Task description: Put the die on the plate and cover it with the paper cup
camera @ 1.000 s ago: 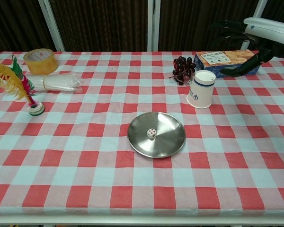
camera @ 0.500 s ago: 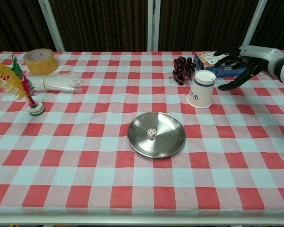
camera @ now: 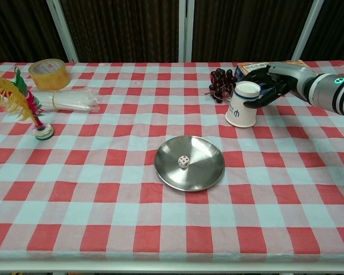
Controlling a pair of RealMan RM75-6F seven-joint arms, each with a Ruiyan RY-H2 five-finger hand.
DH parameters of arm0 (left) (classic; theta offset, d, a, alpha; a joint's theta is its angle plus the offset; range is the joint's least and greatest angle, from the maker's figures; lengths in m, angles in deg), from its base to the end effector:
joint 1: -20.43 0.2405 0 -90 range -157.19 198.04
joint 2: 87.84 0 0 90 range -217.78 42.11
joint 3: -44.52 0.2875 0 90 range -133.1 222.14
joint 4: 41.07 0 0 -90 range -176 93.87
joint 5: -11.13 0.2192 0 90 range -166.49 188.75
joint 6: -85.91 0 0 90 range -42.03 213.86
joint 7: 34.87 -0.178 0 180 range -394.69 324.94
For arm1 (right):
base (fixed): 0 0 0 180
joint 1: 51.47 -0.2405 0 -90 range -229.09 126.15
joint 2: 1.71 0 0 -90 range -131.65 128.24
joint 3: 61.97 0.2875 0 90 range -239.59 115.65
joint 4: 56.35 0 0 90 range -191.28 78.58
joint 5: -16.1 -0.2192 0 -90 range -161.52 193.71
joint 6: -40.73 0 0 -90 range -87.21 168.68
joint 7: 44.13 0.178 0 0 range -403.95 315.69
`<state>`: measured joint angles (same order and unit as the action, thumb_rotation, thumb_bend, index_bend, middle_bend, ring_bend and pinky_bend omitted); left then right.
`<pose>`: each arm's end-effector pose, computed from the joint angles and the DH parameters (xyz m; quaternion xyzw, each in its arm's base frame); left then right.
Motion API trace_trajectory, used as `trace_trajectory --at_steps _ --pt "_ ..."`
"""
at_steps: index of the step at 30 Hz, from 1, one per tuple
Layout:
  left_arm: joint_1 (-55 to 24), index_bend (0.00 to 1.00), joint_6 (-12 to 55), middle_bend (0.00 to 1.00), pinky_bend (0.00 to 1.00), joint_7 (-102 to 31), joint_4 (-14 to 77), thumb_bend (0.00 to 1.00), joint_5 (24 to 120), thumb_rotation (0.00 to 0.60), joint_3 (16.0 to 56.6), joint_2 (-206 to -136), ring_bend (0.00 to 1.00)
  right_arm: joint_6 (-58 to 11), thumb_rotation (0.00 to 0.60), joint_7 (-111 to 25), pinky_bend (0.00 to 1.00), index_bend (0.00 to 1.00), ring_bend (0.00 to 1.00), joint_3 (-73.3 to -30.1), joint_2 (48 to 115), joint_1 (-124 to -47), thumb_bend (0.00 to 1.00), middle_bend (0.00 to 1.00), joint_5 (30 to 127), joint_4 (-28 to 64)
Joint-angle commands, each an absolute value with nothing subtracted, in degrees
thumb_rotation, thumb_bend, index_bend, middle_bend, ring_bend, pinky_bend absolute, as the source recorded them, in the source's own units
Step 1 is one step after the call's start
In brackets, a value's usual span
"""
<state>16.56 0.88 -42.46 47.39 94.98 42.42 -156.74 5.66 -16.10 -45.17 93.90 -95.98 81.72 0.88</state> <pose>-0.3604 0.2096 0.1409 -0.6041 -0.3708 -0.3376 0.6193 -0.2323 -0.4685 -0.0541 0.5589 -0.6406 0.4101 0.3301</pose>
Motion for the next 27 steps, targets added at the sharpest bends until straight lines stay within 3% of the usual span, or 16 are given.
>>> trace_trajectory --at_steps 1,5,12,18,27 --pt "16.6 0.14 0.8 0.13 0.02 -42.3 47.3 0.00 94.9 0.600 42.4 -156.7 0.02 4.6 0.600 -14.6 0.05 0.53 0.10 -44.7 93.3 -95.5 0.31 0.30 82.7 2.6" --pt "16.7 0.14 0.8 0.13 0.02 -42.2 47.3 0.00 94.8 0.600 42.4 -156.7 0.02 1.0 0.600 -10.5 0.05 0.55 0.10 -45.4 88.8 -93.7 0.31 0.31 88.7 11.4" --pt "16.6 0.14 0.6 0.13 0.02 -42.4 47.4 0.00 95.2 0.600 42.4 -156.8 0.02 -3.7 0.600 -5.8 0.06 0.55 0.12 -51.1 83.0 -93.0 0.31 0.33 102.2 23.6" --pt "17.0 0.14 0.7 0.13 0.02 -41.9 47.1 0.00 94.8 0.600 42.6 -156.9 0.02 -5.5 0.600 -9.9 0.06 0.55 0.12 -55.0 87.7 -94.5 0.31 0.34 106.8 20.4" --pt "17.1 0.14 1.0 0.13 0.02 -40.7 45.9 0.00 94.5 0.600 42.7 -157.5 0.02 -6.4 0.600 -14.3 0.06 0.56 0.12 -55.9 93.8 -96.5 0.31 0.34 106.4 15.4"
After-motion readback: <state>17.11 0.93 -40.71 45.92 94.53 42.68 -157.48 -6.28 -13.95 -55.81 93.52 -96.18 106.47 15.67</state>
